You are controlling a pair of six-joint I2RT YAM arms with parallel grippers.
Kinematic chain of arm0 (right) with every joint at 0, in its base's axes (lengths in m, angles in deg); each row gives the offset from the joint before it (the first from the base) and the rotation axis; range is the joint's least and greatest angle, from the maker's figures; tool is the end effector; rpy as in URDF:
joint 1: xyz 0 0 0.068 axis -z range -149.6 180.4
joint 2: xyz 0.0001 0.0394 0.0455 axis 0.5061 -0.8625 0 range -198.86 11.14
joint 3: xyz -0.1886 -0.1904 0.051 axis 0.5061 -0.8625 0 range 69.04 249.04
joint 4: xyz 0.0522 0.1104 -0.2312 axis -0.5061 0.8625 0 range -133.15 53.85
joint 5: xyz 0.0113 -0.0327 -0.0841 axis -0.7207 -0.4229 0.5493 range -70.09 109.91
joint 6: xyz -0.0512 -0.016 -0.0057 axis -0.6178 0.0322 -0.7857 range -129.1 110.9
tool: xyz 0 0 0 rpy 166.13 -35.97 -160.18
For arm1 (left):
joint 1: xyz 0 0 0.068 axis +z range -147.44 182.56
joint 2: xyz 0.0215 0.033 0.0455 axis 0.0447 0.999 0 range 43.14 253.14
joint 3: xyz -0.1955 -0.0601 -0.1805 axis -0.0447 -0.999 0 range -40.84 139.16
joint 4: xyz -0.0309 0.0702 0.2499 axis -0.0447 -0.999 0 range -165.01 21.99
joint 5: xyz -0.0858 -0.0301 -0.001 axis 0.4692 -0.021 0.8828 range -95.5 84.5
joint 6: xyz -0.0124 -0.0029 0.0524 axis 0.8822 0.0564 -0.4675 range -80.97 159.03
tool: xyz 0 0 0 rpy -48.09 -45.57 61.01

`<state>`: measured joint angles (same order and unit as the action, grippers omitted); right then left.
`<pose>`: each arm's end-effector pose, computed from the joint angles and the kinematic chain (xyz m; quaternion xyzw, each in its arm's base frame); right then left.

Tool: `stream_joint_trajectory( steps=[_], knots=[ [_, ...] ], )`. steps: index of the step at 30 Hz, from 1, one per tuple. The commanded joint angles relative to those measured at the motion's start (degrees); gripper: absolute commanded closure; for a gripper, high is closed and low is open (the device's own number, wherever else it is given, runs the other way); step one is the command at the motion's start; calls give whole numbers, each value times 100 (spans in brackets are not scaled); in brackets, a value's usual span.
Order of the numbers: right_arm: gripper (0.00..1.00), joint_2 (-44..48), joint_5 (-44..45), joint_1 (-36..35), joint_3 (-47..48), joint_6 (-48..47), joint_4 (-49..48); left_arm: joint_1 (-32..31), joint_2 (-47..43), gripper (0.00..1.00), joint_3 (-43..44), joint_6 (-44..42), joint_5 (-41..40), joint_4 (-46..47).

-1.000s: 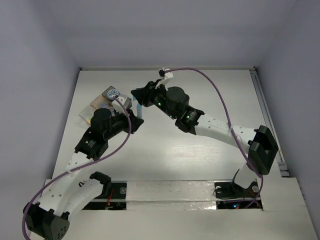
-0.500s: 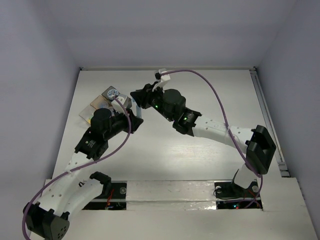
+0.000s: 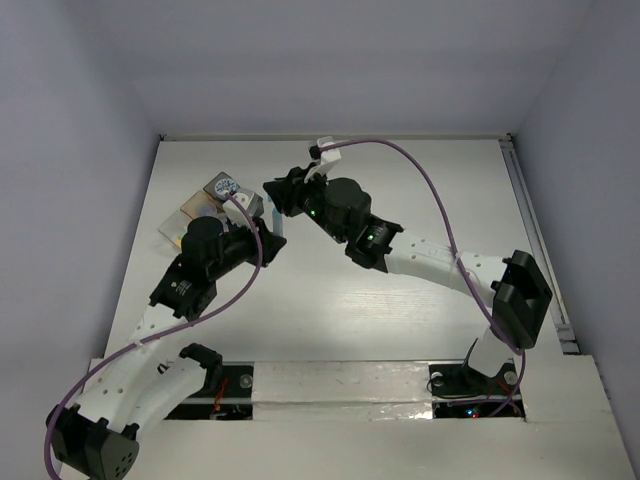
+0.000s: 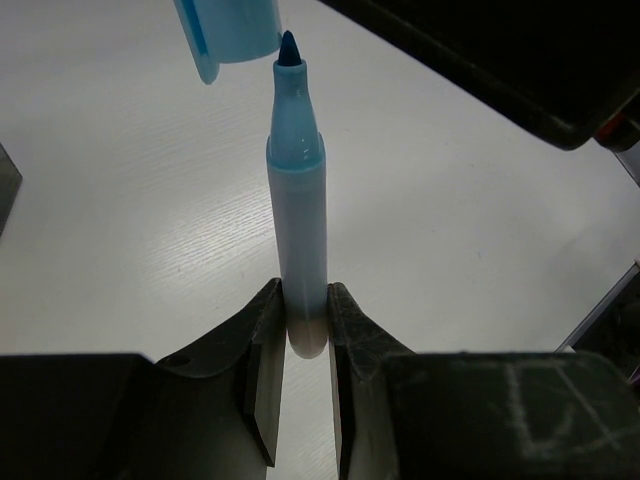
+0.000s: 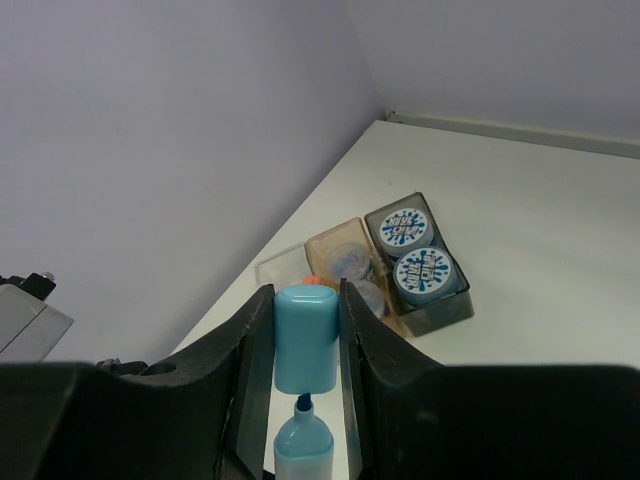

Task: Sort the stationery into containers
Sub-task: Close the pen cap on the pen.

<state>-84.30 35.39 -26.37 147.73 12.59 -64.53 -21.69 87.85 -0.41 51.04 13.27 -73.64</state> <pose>0.2298 0.3335 0.3719 -0.1080 0.6703 0.3899 0.6220 0.1660 -0.0874 0.3223 0.1849 0.7398 -0.3162 0.5644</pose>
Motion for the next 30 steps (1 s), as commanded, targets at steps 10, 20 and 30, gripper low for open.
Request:
stream_joint_trajectory(
  steps=[10, 20, 30],
  knots=[
    [100, 140, 420, -203, 497, -499, 82, 52, 55, 100, 229, -76, -57, 159],
    [100, 201, 526, -203, 340, -482, 109, 52, -129, 100, 229, -94, -277, 158],
    [100, 43, 473, -203, 278, -280, 188, 52, -252, 100, 220, -76, -382, 185]
  ],
)
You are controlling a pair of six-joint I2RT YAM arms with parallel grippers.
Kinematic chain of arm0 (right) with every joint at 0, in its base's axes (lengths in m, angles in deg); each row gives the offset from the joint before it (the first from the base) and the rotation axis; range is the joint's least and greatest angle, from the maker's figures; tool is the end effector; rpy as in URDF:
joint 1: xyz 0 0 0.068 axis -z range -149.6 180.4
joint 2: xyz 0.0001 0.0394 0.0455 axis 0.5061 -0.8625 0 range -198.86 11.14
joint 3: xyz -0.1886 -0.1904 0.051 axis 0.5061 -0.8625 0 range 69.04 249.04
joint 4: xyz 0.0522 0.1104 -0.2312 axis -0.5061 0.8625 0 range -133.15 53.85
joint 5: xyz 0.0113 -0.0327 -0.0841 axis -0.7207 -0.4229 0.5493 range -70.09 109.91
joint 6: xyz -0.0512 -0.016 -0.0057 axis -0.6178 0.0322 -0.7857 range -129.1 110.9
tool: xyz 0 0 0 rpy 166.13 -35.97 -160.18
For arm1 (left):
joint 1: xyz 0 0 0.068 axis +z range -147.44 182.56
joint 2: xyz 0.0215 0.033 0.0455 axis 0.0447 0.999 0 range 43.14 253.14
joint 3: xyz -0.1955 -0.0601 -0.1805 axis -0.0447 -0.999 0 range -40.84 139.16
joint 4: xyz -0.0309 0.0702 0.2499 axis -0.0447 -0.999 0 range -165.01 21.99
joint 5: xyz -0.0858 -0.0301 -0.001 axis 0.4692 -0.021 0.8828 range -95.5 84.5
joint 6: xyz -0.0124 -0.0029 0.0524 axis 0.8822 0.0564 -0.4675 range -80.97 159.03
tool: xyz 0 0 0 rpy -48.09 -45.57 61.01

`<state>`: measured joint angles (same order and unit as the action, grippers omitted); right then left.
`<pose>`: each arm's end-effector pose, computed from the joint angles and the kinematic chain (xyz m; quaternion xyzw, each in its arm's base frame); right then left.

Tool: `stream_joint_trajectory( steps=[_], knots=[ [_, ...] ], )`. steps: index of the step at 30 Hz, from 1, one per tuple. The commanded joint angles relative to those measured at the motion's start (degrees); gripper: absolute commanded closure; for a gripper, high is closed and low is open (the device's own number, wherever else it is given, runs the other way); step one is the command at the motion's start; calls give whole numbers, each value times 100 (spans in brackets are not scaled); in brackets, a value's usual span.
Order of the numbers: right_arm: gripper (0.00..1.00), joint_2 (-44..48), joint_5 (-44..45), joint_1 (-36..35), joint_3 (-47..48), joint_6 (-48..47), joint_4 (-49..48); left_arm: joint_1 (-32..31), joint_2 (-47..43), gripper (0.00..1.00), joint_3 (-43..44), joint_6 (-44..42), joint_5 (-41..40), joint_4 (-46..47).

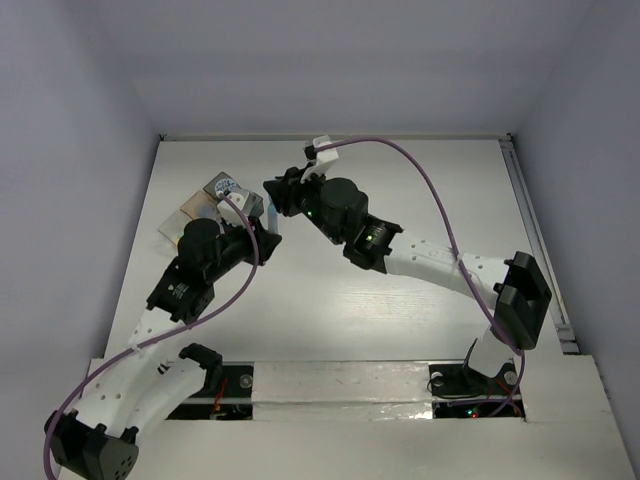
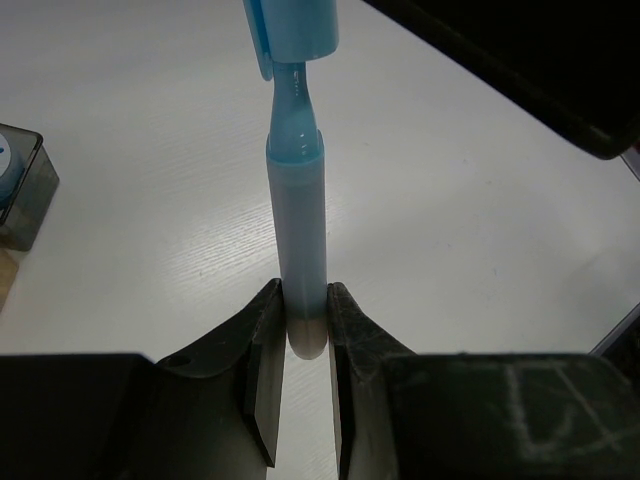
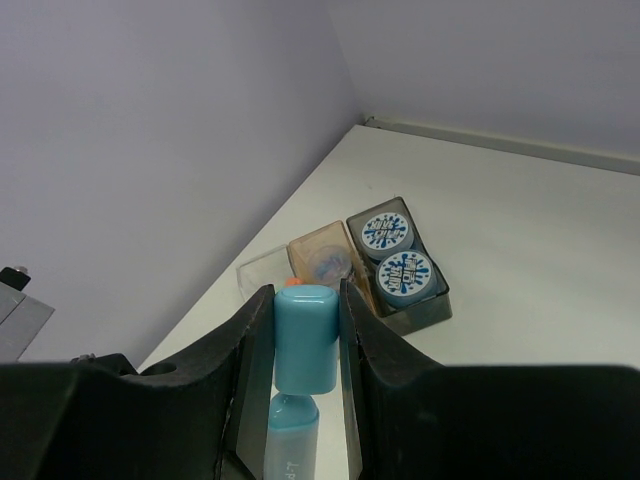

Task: Sort the stationery into containers
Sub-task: Close the pen cap on the pen.

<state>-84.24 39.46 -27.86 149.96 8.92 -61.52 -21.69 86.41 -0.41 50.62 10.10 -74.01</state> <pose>0.2228 0.3376 0.3806 -0.1148 0.6742 0.3536 0.6381 0.1624 -0.0837 0.3256 0.1708 0.7381 -0.2964 0.5815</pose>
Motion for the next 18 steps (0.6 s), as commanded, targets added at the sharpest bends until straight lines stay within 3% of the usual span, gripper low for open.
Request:
stream_joint_trajectory(
  steps=[1, 18],
  knots=[
    [100, 10, 66, -106, 55, 88, -140, 52, -108, 100, 220, -35, -126, 213],
    [100, -131, -118, -362, -252, 474, -290, 52, -301, 100, 194, 10, -461, 292]
  ],
)
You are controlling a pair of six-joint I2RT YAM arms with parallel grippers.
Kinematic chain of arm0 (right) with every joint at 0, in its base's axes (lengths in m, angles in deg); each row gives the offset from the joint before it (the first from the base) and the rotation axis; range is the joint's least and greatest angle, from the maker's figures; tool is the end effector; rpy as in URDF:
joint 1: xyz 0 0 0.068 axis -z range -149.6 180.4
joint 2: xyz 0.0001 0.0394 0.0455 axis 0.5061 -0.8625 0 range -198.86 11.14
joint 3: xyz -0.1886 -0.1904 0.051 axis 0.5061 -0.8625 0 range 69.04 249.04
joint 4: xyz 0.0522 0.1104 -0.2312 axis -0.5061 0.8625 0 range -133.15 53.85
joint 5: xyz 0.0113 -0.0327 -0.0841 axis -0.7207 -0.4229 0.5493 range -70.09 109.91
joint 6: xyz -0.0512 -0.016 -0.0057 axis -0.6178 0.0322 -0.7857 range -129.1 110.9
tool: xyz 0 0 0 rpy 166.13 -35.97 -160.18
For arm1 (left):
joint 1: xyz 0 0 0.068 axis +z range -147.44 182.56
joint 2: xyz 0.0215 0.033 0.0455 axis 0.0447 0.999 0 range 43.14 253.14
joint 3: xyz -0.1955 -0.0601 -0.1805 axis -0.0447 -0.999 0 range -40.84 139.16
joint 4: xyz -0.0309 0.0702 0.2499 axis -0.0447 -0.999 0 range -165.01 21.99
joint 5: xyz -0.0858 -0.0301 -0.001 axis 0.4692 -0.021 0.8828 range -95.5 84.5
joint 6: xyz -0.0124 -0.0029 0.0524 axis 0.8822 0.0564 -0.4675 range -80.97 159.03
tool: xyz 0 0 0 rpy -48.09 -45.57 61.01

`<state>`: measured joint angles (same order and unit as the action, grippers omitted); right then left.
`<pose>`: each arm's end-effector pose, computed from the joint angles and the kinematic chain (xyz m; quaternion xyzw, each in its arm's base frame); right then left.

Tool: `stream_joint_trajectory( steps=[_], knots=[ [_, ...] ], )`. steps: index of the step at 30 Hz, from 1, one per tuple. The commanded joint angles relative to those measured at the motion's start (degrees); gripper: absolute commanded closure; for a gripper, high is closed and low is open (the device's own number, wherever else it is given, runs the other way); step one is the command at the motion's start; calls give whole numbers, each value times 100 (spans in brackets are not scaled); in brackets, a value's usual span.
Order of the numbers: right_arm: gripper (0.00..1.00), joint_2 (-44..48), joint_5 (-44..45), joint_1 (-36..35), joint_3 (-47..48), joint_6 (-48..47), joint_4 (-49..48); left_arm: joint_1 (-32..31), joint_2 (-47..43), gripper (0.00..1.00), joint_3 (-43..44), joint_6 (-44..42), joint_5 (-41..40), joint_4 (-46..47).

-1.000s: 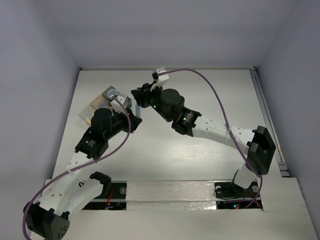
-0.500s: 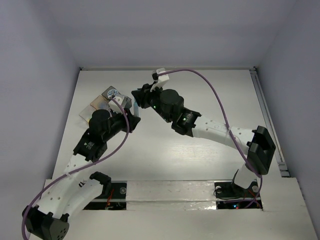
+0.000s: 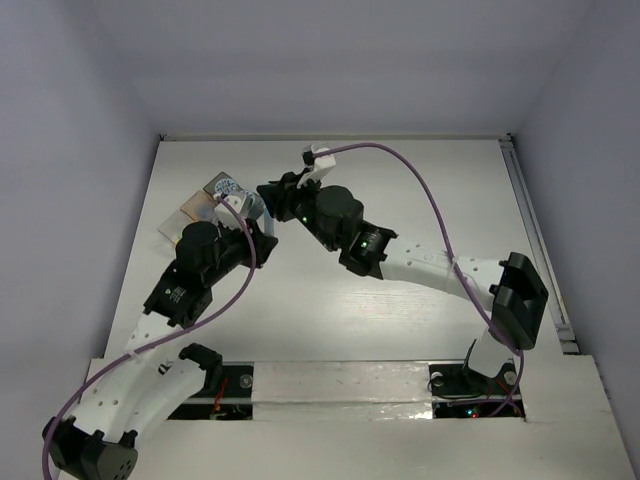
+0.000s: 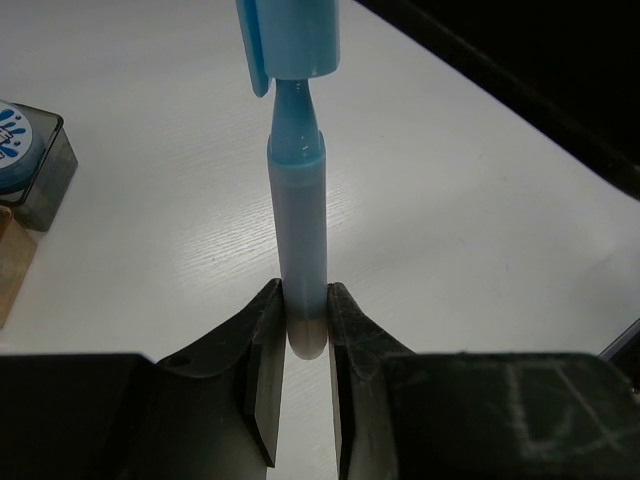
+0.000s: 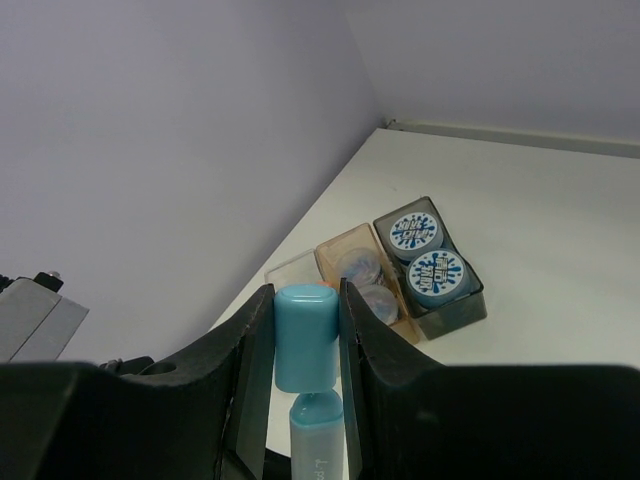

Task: Sort the stationery into containers
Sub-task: Close the pen cap on the pen.

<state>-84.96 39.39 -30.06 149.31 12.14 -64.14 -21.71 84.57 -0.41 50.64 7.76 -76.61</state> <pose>0.2111 0.3485 0.3765 -0.1054 0.6681 0.3896 0.6251 0.1563 -0.0795 0.3258 0.1578 0.7458 -0.2814 0.5828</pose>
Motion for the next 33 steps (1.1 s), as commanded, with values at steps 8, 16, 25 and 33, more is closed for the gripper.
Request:
stream_joint_trajectory(
  steps=[8, 16, 25, 33],
  knots=[
    [100, 55, 318, -141, -284, -57, -98, 54, -258, 100, 150, 42, -139, 632],
    [100, 82, 285, -141, -292, -533, -484, 54, -241, 100, 141, 51, 177, 746],
    [100, -50, -190, -141, -442, -174, -608, 107, -223, 100, 159, 60, 160, 781],
    [100, 310, -331, -194, -776, 126, -424, 107, -293, 100, 176, 42, -165, 702]
  ],
)
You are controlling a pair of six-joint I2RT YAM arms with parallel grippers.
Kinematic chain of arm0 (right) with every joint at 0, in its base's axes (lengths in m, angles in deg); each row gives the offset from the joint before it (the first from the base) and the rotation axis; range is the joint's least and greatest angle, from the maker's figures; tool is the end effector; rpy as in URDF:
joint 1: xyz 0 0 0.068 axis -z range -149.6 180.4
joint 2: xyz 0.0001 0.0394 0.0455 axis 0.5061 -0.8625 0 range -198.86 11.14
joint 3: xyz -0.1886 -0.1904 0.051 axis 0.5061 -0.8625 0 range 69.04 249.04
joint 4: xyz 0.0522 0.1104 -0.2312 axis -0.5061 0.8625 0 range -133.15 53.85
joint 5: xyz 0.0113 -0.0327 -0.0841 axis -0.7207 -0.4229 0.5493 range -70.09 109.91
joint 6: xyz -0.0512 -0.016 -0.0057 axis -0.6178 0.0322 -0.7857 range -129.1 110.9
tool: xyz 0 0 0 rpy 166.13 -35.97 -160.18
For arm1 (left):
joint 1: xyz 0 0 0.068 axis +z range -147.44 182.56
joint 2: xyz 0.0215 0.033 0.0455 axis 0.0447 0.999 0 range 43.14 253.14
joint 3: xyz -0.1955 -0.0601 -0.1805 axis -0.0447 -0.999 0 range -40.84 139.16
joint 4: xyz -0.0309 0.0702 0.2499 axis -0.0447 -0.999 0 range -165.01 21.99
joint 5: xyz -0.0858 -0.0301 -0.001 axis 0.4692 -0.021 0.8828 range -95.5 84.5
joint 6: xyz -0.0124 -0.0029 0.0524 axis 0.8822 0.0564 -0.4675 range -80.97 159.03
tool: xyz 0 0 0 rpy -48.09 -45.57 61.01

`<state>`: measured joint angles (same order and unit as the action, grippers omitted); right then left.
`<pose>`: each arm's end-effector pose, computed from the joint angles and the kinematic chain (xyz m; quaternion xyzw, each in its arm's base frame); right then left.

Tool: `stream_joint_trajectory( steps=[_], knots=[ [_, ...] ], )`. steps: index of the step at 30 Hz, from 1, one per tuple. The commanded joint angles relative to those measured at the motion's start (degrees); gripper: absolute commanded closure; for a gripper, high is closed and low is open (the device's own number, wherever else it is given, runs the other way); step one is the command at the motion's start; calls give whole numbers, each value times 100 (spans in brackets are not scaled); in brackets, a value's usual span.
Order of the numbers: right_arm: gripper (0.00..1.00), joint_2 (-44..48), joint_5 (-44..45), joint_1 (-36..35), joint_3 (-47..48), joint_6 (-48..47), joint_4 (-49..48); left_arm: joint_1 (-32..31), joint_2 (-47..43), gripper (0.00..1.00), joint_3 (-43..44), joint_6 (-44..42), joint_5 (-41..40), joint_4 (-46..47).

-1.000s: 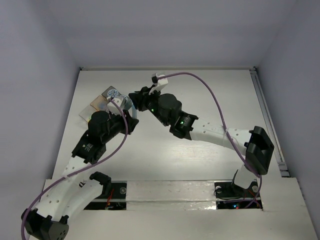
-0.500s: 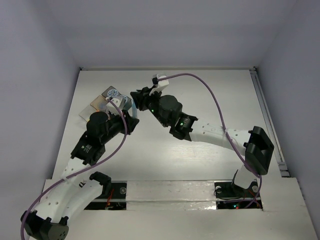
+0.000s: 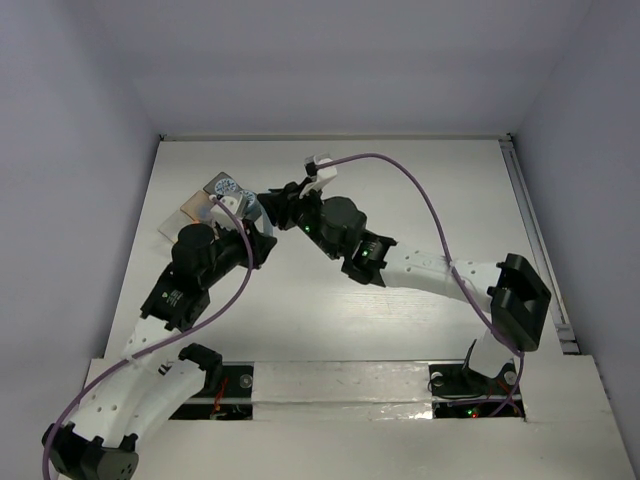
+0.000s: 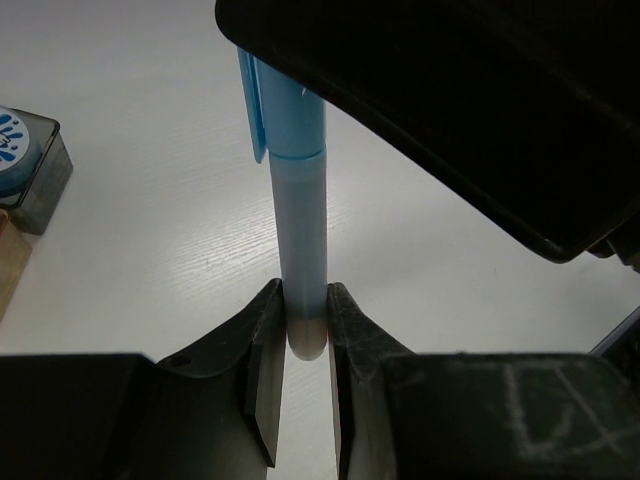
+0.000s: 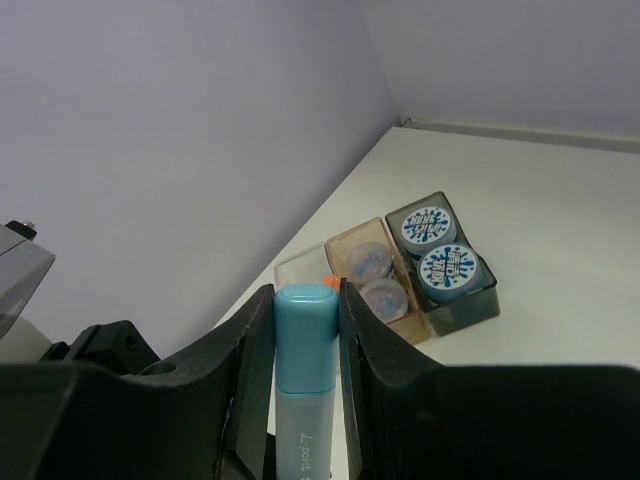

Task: Sort the stationery into containers
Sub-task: Close the pen cap on the pen.

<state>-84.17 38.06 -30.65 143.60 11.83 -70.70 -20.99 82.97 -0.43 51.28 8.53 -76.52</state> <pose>0.2042 0.3463 0.3584 -0.1140 0.6562 0.4053 0.6261 0.1516 -0.0755 0.3301 0.1536 0.7371 -0.2880 0.5917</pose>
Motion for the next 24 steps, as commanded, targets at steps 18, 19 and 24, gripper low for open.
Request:
stream_joint_trajectory(
  steps=[18, 19, 24],
  knots=[
    [100, -119, -1393, -354, -1496, 956, 602, 88, -187, 100, 336, 32, -268, 790],
    [100, -154, -1411, -354, -1593, 1114, 593, 88, -178, 100, 380, 14, -303, 772],
    [100, -409, -1683, -609, -2060, 1353, 294, 88, -143, 100, 530, 40, -418, 781]
  ],
)
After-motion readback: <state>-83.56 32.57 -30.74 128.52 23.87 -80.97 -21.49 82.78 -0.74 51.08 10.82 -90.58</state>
